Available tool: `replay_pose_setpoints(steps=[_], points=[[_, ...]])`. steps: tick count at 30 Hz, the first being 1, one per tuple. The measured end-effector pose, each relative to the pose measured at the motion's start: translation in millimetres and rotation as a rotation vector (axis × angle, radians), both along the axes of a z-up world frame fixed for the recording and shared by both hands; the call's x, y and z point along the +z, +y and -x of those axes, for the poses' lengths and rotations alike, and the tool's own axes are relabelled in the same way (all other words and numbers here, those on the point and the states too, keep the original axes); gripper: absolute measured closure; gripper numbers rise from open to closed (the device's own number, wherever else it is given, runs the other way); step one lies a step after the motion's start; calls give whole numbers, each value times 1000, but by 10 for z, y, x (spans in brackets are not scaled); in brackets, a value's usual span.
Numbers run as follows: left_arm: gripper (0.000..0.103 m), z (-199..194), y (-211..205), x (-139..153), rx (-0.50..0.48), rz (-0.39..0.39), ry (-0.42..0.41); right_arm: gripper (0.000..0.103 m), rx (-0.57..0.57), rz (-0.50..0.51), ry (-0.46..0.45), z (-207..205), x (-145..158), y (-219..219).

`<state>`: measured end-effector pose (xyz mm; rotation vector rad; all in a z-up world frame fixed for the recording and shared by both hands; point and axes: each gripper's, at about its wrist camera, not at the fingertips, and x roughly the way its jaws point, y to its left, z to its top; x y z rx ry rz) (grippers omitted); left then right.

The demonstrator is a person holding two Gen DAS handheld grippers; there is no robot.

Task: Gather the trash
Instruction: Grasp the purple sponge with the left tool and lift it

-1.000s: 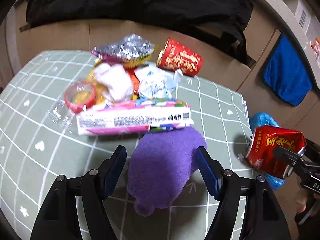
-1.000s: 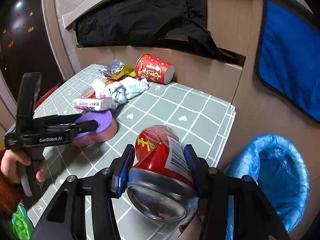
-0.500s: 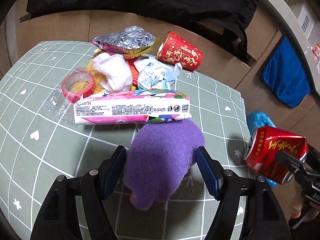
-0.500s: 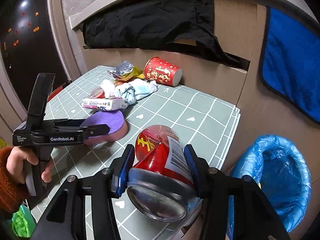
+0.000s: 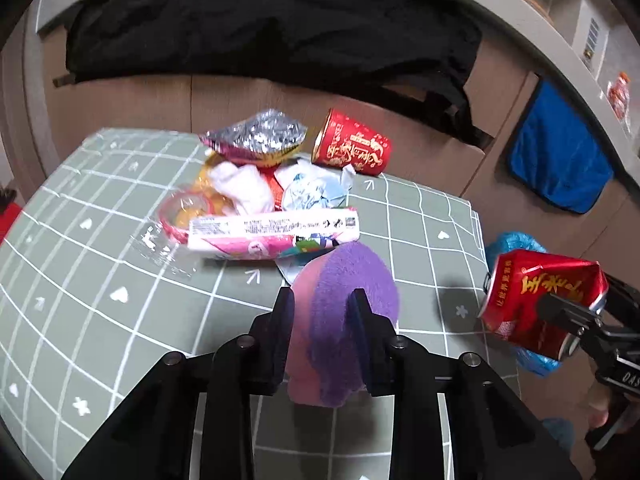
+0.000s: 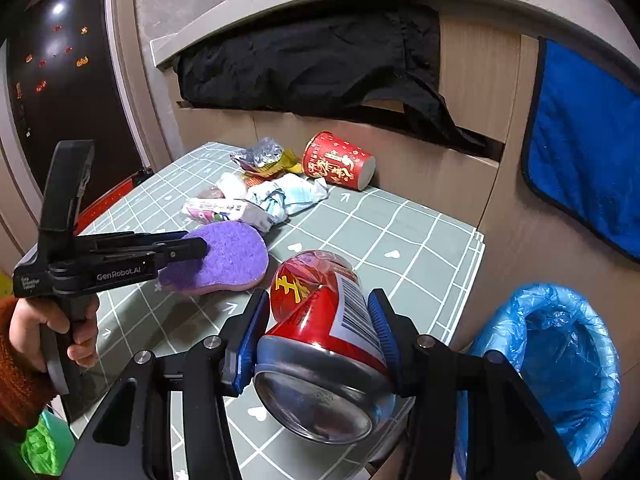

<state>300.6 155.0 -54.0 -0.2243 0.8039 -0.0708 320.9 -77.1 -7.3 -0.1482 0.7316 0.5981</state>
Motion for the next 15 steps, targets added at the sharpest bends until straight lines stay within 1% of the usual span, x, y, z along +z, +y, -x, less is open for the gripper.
replay_pose_setpoints(steps=[11, 13, 15], points=[[79, 261, -14, 239, 26, -74, -94, 57, 12, 1, -31, 107, 82, 61], [80, 300, -17, 274, 23, -73, -107, 75, 9, -3, -37, 112, 97, 62], [80, 316, -17, 285, 23, -82, -111, 75, 10, 3, -39, 112, 100, 83]])
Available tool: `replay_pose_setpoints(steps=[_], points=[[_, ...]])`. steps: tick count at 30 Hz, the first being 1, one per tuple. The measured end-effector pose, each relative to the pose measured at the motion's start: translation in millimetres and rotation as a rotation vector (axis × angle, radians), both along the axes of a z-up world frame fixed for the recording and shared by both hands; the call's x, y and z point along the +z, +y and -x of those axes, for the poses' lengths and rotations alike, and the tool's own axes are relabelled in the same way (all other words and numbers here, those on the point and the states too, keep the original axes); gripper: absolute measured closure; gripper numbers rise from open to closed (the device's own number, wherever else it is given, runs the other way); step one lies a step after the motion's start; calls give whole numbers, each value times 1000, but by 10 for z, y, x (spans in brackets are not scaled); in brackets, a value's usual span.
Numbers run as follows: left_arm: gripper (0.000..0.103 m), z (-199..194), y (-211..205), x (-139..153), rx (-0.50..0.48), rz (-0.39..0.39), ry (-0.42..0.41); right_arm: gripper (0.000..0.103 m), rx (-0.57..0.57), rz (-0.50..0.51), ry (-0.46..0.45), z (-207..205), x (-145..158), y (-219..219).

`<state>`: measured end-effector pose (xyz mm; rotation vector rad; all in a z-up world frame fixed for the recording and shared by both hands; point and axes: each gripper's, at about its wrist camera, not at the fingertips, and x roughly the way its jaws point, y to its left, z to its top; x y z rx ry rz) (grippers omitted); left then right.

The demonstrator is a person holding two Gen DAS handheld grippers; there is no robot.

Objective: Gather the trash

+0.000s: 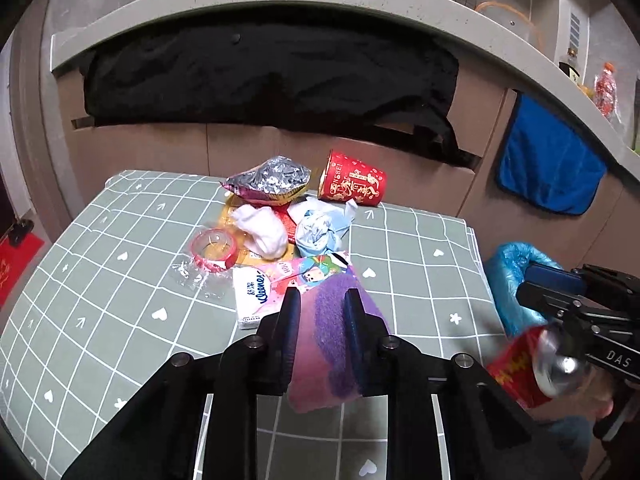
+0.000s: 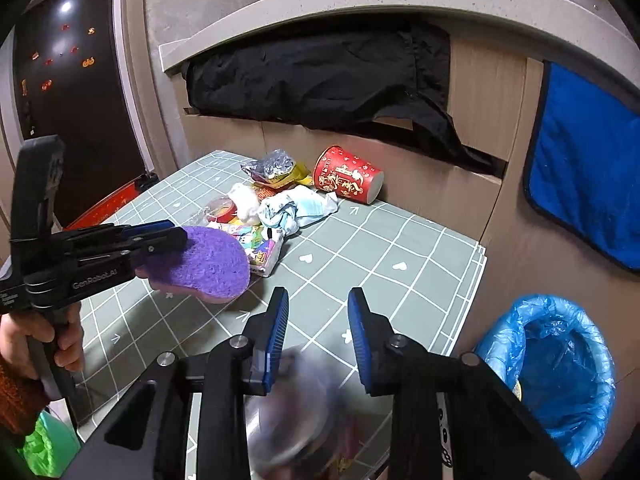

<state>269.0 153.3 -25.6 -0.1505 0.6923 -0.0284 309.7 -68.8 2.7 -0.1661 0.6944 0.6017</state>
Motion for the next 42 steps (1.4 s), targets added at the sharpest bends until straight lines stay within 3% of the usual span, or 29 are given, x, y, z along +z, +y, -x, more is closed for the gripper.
replay_pose_setpoints(steps=[6, 14, 17, 18, 23, 29, 35, 42], points=[[80, 22, 56, -80, 19, 0, 20, 75, 40, -4, 30, -11, -121, 58], [81, -3, 212, -163, 54, 38, 39, 69, 119, -46, -22, 43, 19, 147], [81, 12, 287, -150, 69, 29, 39, 57, 159, -51, -14, 103, 77, 193], [81, 22, 323, -153, 77, 30, 40, 49, 168, -51, -14, 133, 94, 178], [81, 148, 443, -193, 95, 44, 41, 46, 158, -24, 64, 540, 14, -56], [81, 257, 516, -310, 103, 56, 70, 45, 62, -90, 227, 951, -456, -366], [81, 365, 704, -376, 143, 112, 87, 40, 86, -194, 320, 762, -714, -57], [81, 467, 1047, -336, 154, 215, 74, 32, 114, -208, 442, 473, -868, 416]])
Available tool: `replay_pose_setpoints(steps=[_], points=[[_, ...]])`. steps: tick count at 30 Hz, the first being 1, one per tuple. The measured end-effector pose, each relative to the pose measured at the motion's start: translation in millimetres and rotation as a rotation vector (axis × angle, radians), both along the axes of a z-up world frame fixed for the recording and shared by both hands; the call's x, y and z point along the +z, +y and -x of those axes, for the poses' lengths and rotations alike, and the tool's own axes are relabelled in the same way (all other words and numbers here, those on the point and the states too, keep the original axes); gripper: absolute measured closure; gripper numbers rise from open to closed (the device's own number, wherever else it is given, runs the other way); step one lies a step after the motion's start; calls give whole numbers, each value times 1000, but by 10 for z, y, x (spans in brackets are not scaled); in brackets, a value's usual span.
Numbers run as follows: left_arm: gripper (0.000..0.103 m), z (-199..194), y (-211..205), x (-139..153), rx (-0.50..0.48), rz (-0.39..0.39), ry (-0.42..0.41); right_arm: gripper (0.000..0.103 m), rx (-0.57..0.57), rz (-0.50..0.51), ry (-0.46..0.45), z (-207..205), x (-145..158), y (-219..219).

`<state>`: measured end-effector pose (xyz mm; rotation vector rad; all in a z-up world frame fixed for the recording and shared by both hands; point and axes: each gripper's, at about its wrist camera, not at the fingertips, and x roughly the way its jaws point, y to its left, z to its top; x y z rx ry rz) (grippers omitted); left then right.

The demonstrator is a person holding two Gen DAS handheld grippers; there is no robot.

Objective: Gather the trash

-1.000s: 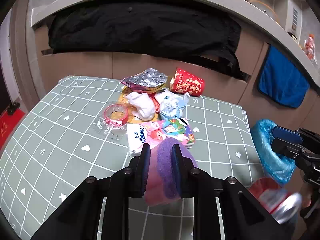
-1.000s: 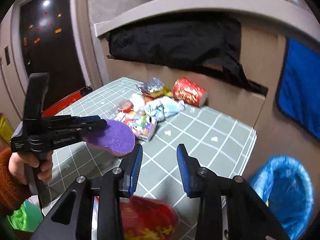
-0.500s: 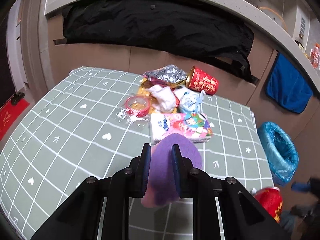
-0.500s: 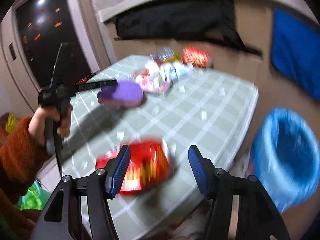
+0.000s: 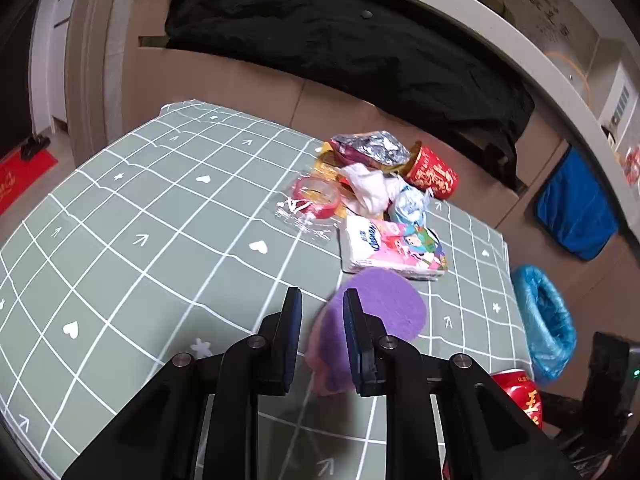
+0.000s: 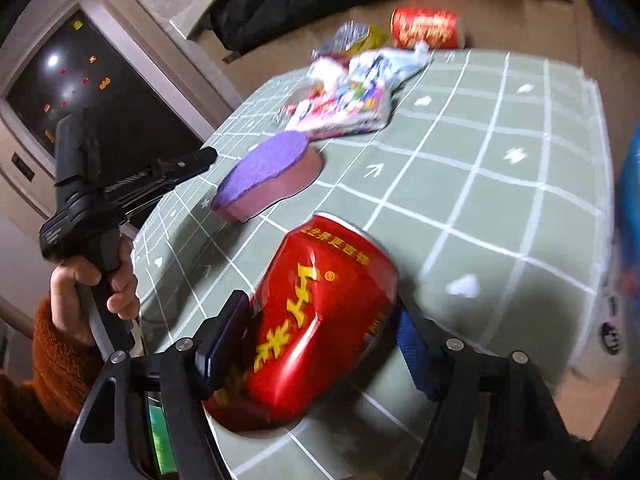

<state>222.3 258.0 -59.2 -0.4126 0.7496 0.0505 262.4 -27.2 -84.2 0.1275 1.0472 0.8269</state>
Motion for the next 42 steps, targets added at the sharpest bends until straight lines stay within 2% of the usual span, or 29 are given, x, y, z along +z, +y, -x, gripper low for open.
replay_pose_setpoints(steps=[3, 5, 6, 7, 11, 13, 15, 16, 19, 22, 24, 26, 27, 28, 31, 33, 35, 38, 42], points=[[80, -36, 73, -31, -25, 38, 14, 39, 45, 57, -57, 53, 31, 131], [79, -80, 87, -77, -73, 93, 27, 40, 86, 73, -82, 88, 80, 187], [77, -99, 80, -96, -97, 118, 31, 40, 92, 81, -101, 99, 116, 190], [71, -112, 65, -102, -107, 126, 36, 40, 94, 98, -132, 110, 172, 186], [65, -203, -114, -76, -168, 44, 32, 40, 56, 121, -174, 8, 331, 52], [57, -276, -233, -111, -223, -15, 63, 40, 20, 131, -182, -69, 383, -42], [55, -340, -346, -175, -250, -106, 98, 40, -9, 141, -185, -124, 413, -131], [53, -360, -374, -198, -266, -115, 95, 40, -18, 142, -186, -134, 422, -158], [44, -394, -333, -219, -248, -105, 97, 40, -29, 146, -182, -143, 404, -236], [43, -421, -257, -252, -270, -48, 128, 40, -23, 145, -163, -151, 343, -261], [36, -434, -223, -275, -291, -23, 156, 40, -20, 148, -158, -142, 314, -262], [25, -442, -213, -296, -290, -16, 180, 41, -12, 162, -177, -130, 306, -243], [24, -448, -214, -312, -291, -2, 187, 41, -8, 166, -186, -122, 305, -234], [23, -467, -217, -331, -286, 15, 198, 41, -4, 167, -195, -109, 307, -230], [24, -482, -274, -318, -255, 3, 210, 41, 0, 150, -200, -86, 329, -249], [29, -514, -318, -319, -249, 28, 231, 41, -4, 145, -209, -73, 356, -279], [37, -532, -420, -318, -251, 16, 232, 41, -9, 145, -222, -62, 385, -317], [46, -511, -571, -255, -241, -13, 188, 42, -16, 142, -238, -40, 421, -371], [47, -417, -683, -42, -164, -73, 102, 42, -24, 130, -253, -30, 480, -438]])
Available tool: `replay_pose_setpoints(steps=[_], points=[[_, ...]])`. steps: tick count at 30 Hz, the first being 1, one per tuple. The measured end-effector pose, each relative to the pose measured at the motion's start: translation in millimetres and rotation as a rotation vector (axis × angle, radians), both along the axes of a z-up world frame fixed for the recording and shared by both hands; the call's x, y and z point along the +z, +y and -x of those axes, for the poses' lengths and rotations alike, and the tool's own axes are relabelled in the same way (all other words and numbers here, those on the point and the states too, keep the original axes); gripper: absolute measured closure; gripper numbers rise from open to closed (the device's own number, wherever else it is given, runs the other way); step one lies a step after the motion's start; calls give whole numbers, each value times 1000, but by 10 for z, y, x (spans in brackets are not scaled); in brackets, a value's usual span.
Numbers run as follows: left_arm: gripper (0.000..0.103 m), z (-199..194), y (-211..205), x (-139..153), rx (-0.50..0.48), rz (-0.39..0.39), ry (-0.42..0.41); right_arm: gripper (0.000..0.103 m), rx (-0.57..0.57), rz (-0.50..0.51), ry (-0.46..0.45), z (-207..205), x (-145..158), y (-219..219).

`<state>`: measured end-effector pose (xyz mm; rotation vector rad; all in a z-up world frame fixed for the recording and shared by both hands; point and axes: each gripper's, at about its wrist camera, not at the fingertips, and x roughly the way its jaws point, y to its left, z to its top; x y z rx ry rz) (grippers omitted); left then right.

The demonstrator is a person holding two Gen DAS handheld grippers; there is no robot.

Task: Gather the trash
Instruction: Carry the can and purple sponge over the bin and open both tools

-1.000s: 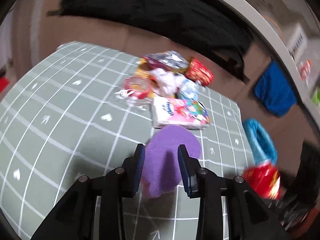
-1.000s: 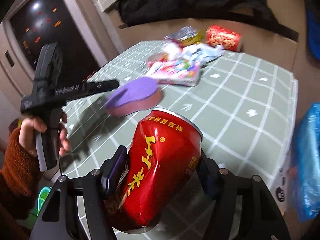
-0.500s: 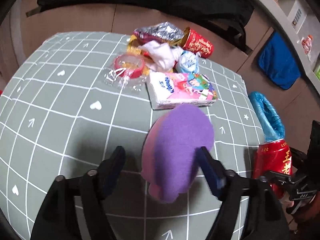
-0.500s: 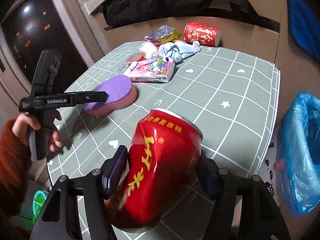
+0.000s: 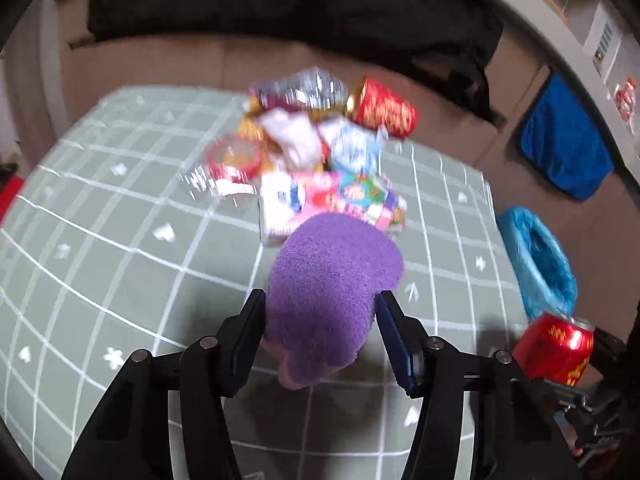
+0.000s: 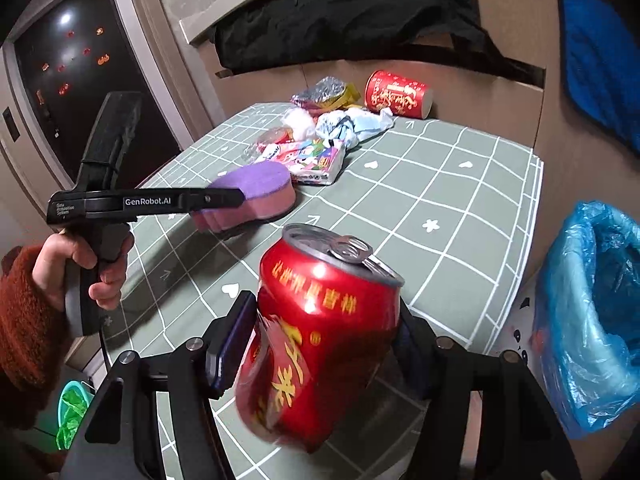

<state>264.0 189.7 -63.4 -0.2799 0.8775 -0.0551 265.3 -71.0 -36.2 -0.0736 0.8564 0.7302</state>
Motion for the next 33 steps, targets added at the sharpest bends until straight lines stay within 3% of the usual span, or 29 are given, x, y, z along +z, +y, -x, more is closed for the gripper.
replay_pose_setpoints(steps=[5, 11, 17, 22, 33], points=[[47, 133, -138, 287, 32, -80, -102, 43, -10, -27, -26, -27, 106, -93], [47, 212, -324, 487, 24, -136, -149, 43, -10, -50, -44, -51, 189, -129], [47, 263, -543, 563, -3, -98, -178, 43, -45, -68, -87, -114, 340, -247], [47, 274, -863, 680, -35, -81, -223, 43, -123, -74, -165, -150, 580, -593], [47, -11, -2151, 876, -170, -47, -299, 43, -329, -3, -311, -218, 871, -1676]])
